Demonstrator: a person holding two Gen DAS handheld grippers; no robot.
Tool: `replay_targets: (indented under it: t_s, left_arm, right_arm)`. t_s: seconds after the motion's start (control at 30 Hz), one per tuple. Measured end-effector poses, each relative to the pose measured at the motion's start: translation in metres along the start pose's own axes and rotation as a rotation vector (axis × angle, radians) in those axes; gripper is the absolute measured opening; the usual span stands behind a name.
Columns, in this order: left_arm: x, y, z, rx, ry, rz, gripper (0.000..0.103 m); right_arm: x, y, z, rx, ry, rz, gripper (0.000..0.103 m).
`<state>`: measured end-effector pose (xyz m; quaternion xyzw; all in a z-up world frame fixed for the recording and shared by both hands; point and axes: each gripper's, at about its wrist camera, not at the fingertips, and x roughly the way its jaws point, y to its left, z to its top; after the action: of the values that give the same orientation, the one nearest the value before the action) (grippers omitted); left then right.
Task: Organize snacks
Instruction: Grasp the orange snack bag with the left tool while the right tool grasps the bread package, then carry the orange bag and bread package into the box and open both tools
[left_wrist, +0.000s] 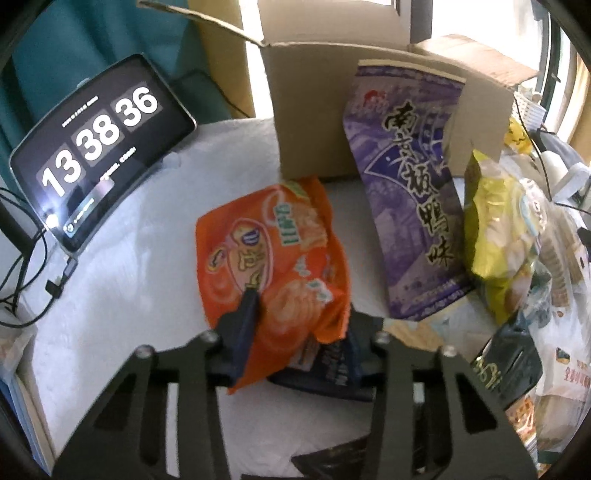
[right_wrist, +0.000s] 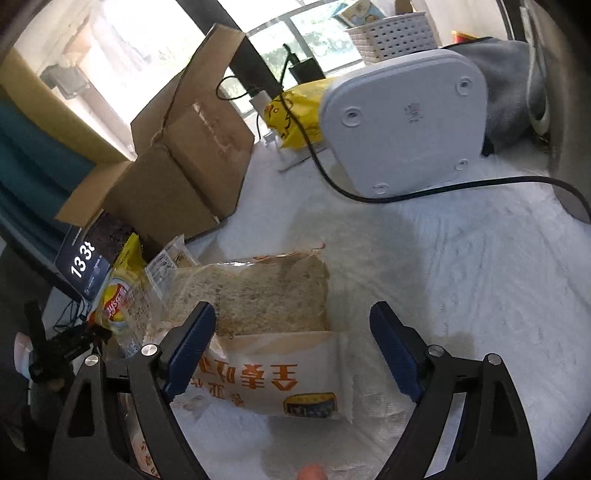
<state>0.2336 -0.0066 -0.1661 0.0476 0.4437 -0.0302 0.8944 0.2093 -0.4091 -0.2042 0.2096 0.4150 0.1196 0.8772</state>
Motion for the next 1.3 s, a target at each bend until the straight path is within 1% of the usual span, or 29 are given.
replay_targets:
  t_s: [0.03,0.1,0.13,0.17,0.27,0.33,0.4,0.5,0.6,0.7,0.83,1.07,1.3]
  left_arm:
    - [0.000,0.001,-0.001,-0.001,-0.007,-0.004,0.036]
    - [-0.002,0.002,-0.003,-0.006,-0.017,-0.015,0.033]
    - [-0.003,0.002,-0.004,-0.007,-0.023,-0.018,0.031]
    - [-0.005,0.003,-0.005,-0.012,-0.031,-0.020,0.031]
    - [-0.013,0.010,-0.008,-0.037,-0.050,-0.047,0.030]
    - [-0.019,0.016,-0.009,-0.067,-0.074,-0.059,0.029]
    - [-0.028,0.019,-0.010,-0.077,-0.098,-0.070,0.029]
    - [-0.042,0.023,-0.009,-0.080,-0.136,-0.083,0.028]
    - [-0.057,0.025,-0.007,-0.083,-0.177,-0.092,0.028]
    - [-0.070,0.028,-0.005,-0.083,-0.208,-0.093,0.027]
    - [-0.090,0.031,-0.004,-0.095,-0.247,-0.098,0.027]
    - [-0.121,0.034,0.005,-0.101,-0.320,-0.091,0.027]
    - [-0.156,0.030,0.024,-0.082,-0.419,-0.092,0.027]
  right_arm:
    - [-0.001,0.002,-0.002,-0.008,-0.007,-0.004,0.088]
    - [0.000,0.006,-0.004,-0.028,-0.013,-0.011,0.087]
    - [0.001,0.008,-0.004,-0.031,-0.002,0.005,0.085]
    - [0.001,0.009,-0.004,-0.026,0.002,0.026,0.077]
    - [0.001,0.014,-0.005,-0.031,-0.020,0.014,0.073]
    - [-0.002,0.017,-0.006,-0.042,-0.040,-0.003,0.065]
    - [-0.008,0.021,-0.005,-0.048,-0.063,-0.017,0.048]
    - [-0.020,0.027,-0.004,-0.069,-0.094,-0.036,0.035]
    - [-0.033,0.040,-0.003,-0.120,-0.143,-0.061,0.028]
    - [-0.047,0.057,-0.002,-0.186,-0.199,-0.091,0.024]
    - [-0.064,0.074,0.003,-0.234,-0.259,-0.103,0.023]
    - [-0.082,0.093,0.019,-0.279,-0.331,-0.083,0.022]
    - [-0.095,0.112,0.042,-0.325,-0.390,-0.051,0.022]
